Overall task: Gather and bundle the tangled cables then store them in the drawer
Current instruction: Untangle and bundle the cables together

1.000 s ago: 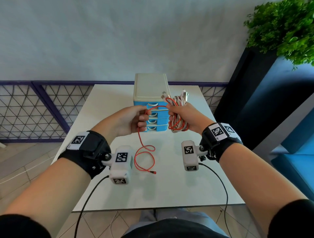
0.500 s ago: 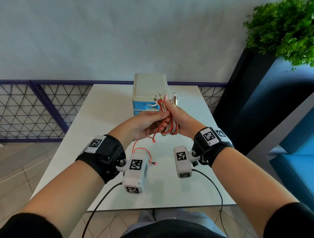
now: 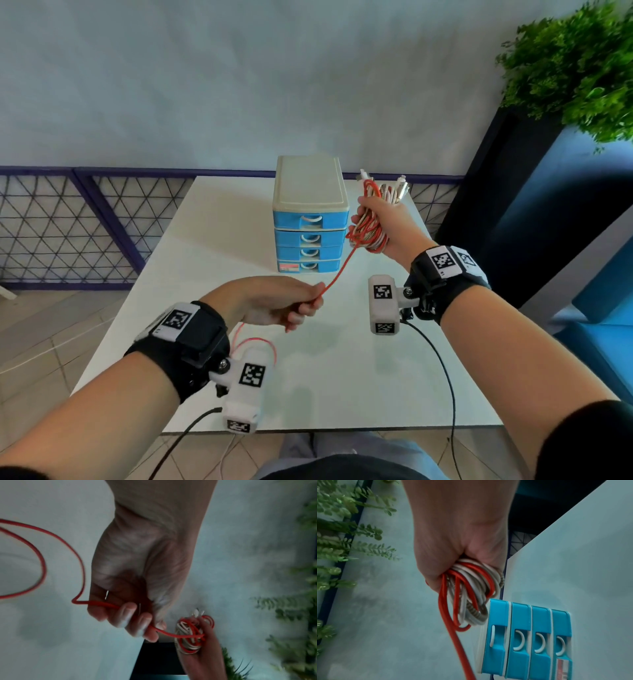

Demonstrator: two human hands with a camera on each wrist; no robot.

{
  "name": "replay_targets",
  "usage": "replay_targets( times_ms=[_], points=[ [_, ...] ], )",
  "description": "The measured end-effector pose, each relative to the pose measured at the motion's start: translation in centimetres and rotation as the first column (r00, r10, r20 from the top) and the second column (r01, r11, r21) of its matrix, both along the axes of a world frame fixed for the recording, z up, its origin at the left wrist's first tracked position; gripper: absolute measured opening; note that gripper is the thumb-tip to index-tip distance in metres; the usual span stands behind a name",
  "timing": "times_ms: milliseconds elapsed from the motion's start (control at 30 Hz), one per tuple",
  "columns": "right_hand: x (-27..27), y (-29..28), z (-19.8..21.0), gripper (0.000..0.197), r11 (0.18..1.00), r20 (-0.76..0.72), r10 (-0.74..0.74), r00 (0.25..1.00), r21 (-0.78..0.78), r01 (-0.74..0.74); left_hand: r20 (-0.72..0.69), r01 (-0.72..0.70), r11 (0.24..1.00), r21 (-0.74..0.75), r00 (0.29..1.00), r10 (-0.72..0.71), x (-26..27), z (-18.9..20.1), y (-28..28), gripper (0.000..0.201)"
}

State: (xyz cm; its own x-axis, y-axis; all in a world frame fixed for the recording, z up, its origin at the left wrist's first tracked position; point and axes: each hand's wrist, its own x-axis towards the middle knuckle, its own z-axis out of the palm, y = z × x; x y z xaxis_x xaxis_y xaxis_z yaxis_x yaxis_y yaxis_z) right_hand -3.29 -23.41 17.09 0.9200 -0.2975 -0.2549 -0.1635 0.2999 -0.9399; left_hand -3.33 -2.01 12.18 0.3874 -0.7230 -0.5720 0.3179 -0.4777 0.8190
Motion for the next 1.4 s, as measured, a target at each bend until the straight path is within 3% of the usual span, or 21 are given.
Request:
replay_targets(
  times_ms=[67,133,200,367,600,667,733,800,833,867,933,1067,1167,1300,1400],
  points=[
    [-0.3,-0.1,0.4,0.016,0.994,-0.025,0.111,0.993,-0.017,-0.112,0.251,-0.010,0.993,0.114,0.968,-0.019,0.6,0.0,0.0,0.036],
    [-0.6,0.2,0.7,0.014,0.974,-0.071,0.211,0.975,-0.069,-0.216,0.533,-0.097,0.978,0.187,0.846,-0.018,1.4,0.9,-0.6,0.029],
    [-0.6,0.7,0.9,0.011,0.952,-0.096,0.265,0.959,-0.134,-0.277,0.711,-0.203,0.967,0.152,0.702,0.036,2.1,1.8,-1.4,0.023],
    [-1.3,2.2,1.5,0.011,0.851,-0.165,0.372,0.913,-0.332,-0.407,0.839,-0.264,0.964,-0.019,0.520,0.159,3.0,3.8,-2.8,0.023],
    [-2.2,2.5,1.5,0.020,0.794,-0.175,0.566,0.806,-0.145,-0.590,0.893,-0.331,0.938,-0.102,0.385,0.233,2.9,3.9,-3.0,0.022],
    [-2.2,2.4,1.2,0.016,0.795,-0.186,0.544,0.818,-0.198,-0.573,0.890,-0.353,0.935,-0.018,0.421,0.176,2.7,4.0,-2.9,0.029],
    [-2.1,1.8,0.6,0.015,0.810,-0.182,0.484,0.856,-0.277,-0.516,0.824,-0.357,0.930,0.085,0.551,0.136,2.7,4.0,-2.4,0.041],
    [-1.8,1.0,-0.2,0.016,0.853,-0.156,0.400,0.903,-0.297,-0.430,0.553,-0.362,0.932,0.012,0.779,0.295,2.8,3.7,-1.6,0.041],
    [-1.6,0.4,-0.6,0.017,0.881,-0.145,0.349,0.926,-0.286,-0.377,0.350,-0.391,0.919,-0.060,0.854,0.386,2.8,3.8,-1.0,0.038],
    [-1.5,-0.1,-0.9,0.017,0.905,-0.136,0.297,0.945,-0.276,-0.325,0.170,-0.426,0.897,-0.120,0.881,0.442,2.9,3.8,-0.5,0.035],
    [-1.5,-0.7,-1.4,0.022,0.926,-0.127,0.234,0.964,-0.273,-0.261,-0.049,-0.475,0.858,-0.197,0.879,0.475,2.9,3.8,0.1,0.031],
    [-1.4,0.1,-1.8,0.042,0.917,-0.153,0.256,0.955,-0.276,-0.290,-0.193,-0.484,0.824,-0.295,0.874,0.445,2.1,4.4,-1.0,0.021],
    [-1.2,1.5,-1.7,0.058,0.911,-0.110,0.336,0.935,-0.214,-0.353,-0.157,-0.452,0.844,-0.288,0.892,0.424,1.1,5.0,-2.7,0.017],
    [-1.6,2.5,-1.0,0.072,0.850,-0.058,0.520,0.852,-0.061,-0.523,-0.083,-0.431,0.872,-0.232,0.902,0.424,0.5,5.2,-4.3,0.020],
    [-2.0,2.8,-0.3,0.047,0.854,-0.081,0.499,0.863,-0.121,-0.505,-0.025,-0.411,0.890,-0.199,0.910,0.415,0.3,5.2,-4.6,0.020]
  ],
)
